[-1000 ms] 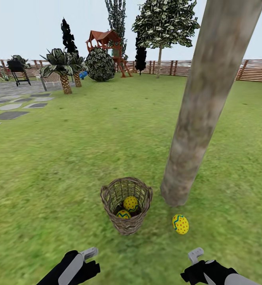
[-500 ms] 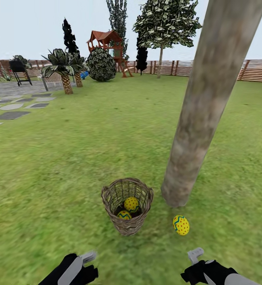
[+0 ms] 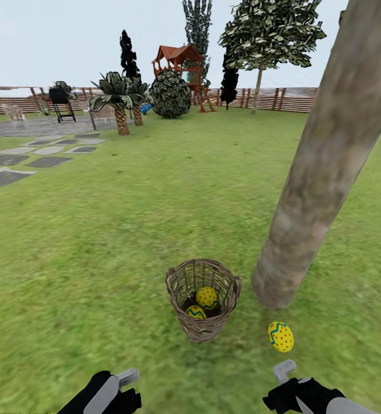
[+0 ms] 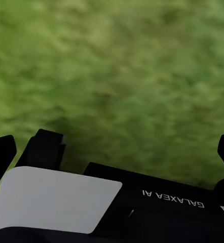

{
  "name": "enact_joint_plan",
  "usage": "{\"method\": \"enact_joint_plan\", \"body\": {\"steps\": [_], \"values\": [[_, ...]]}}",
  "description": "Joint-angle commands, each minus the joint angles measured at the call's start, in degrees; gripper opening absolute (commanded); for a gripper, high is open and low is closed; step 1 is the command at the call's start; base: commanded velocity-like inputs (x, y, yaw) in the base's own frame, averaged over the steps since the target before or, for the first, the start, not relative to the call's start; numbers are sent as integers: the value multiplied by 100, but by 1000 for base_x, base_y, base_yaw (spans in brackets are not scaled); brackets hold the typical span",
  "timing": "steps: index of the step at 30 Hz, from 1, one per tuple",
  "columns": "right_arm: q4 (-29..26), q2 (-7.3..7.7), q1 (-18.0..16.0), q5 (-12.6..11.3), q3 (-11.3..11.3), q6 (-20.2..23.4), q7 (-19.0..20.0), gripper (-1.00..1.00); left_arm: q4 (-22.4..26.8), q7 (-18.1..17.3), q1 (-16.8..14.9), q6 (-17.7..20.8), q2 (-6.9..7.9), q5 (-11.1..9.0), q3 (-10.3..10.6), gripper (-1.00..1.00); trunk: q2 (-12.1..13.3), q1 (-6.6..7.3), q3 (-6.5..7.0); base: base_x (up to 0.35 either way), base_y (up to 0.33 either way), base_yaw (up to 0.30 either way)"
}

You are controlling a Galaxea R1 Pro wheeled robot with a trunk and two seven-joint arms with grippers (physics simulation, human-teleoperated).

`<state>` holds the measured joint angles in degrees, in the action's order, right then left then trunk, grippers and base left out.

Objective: Take the three Easter eggs out of the wicker basket on the lawn in the garden, then place them on the lawn next to a single tree (choose any tree) so that all three eggs are next to the same tree and none are left in the basket.

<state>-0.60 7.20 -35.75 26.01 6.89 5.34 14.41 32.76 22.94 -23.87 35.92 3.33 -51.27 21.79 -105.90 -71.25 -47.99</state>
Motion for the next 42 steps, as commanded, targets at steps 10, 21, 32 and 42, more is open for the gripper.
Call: {"method": "enact_joint_plan", "body": {"steps": [10, 21, 32, 42], "values": [[-9, 1, -2, 45, 49, 20, 27, 100, 11, 44, -3, 3, 10, -67, 41, 100, -2, 1, -5, 192, 0, 8], [-9, 1, -2, 32, 49, 20, 27, 100, 11, 43, -3, 3, 10, -67, 37, 100, -2, 1, -5, 338, 0, 0], [-59, 29, -2, 43, 45, 56, 66, 100, 11, 44, -3, 3, 10, -67, 22, 100, -2, 1, -5, 75, 0, 0], [-756, 76, -27, 15, 50, 752, 1335, 100, 2, 43, -3, 3, 10, -67, 10, 100, -2, 1, -5, 0, 0, 0]]}}
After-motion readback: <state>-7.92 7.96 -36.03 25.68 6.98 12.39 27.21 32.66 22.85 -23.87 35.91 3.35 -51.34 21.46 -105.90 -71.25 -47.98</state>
